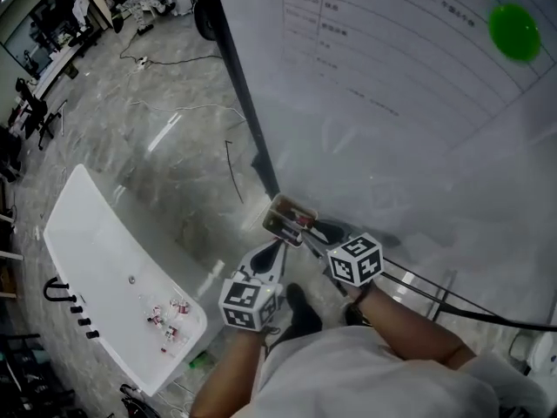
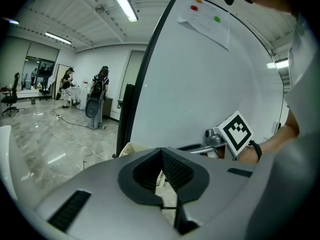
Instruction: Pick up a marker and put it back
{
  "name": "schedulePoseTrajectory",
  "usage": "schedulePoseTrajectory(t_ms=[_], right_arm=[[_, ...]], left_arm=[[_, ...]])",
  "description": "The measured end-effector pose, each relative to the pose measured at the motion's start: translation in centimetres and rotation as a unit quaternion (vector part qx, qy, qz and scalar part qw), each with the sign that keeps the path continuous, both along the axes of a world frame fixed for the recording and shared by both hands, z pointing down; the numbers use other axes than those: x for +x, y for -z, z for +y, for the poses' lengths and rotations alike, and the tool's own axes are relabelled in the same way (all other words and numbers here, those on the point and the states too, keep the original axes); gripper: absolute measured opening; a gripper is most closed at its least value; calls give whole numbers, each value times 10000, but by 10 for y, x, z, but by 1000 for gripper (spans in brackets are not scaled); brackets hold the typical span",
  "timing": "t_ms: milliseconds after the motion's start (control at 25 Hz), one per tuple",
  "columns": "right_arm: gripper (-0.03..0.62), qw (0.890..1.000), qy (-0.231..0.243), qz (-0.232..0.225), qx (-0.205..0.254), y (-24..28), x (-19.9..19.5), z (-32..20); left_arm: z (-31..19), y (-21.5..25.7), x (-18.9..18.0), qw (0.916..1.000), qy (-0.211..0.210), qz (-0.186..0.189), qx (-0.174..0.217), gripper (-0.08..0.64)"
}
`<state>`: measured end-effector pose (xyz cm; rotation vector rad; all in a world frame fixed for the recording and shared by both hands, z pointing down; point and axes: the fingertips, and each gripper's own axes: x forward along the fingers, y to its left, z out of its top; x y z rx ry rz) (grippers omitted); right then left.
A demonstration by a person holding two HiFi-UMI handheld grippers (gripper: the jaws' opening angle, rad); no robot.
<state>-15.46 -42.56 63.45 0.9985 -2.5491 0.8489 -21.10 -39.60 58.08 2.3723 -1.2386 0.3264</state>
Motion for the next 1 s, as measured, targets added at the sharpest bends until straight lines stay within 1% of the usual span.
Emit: schedulePoseTrajectory(t_ms=[120, 200, 240, 360, 440, 600, 760, 880, 1000], right_arm=[[109, 10000, -24, 74, 28, -2, -3, -5], [78, 9997, -2, 170, 158, 1, -5, -6], [75, 9996, 6, 201, 219, 4, -6, -5], [74, 9992, 11, 217, 338, 14, -5, -4], [74, 9985, 6, 203, 502, 29, -2, -3], [74, 9946, 75, 172, 1016, 75, 4, 11], [74, 9861, 124, 58, 1658, 126, 8, 18], [74, 9787, 110, -81, 2046, 149, 9, 12], [74, 9702, 76, -208, 2413, 197, 14, 15]], left_arm=[[-6, -2, -3, 10000, -94, 8, -4, 2], [-8, 1, -4, 9998, -166, 50, 25, 2], [-7, 4, -3, 9997, -205, 101, 48, 2], [-7, 15, 2, 9991, -308, 240, 180, 2], [-8, 25, 6, 9985, -360, 268, 314, 2], [-4, 50, 18, 9975, -359, 218, 574, 2], [-11, 74, 21, 9956, -211, 106, 903, 2], [-25, 89, 18, 9919, -80, 65, 1265, 2], [-28, 132, 17, 9861, 20, 46, 1661, 2]])
